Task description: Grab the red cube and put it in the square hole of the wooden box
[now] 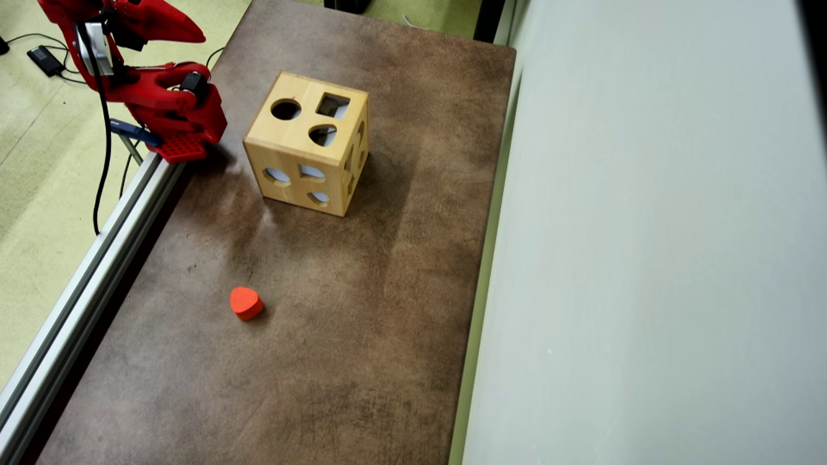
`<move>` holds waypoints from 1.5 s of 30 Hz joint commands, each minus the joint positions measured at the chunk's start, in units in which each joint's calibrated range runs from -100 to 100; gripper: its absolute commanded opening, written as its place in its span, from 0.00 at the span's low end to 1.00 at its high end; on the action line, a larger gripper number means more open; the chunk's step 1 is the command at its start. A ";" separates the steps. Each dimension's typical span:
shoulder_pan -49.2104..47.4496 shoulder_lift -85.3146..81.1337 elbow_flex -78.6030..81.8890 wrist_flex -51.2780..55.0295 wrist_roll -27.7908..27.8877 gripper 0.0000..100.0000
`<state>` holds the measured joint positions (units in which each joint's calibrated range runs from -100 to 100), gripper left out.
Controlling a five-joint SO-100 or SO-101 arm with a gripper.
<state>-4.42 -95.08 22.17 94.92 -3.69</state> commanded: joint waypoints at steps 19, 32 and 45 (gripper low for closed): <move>0.41 -0.07 0.10 0.02 2.88 0.02; 0.33 -0.07 0.10 0.02 2.88 0.02; 0.18 -0.07 0.10 0.02 2.83 0.02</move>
<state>-4.42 -95.08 22.17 95.08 -1.25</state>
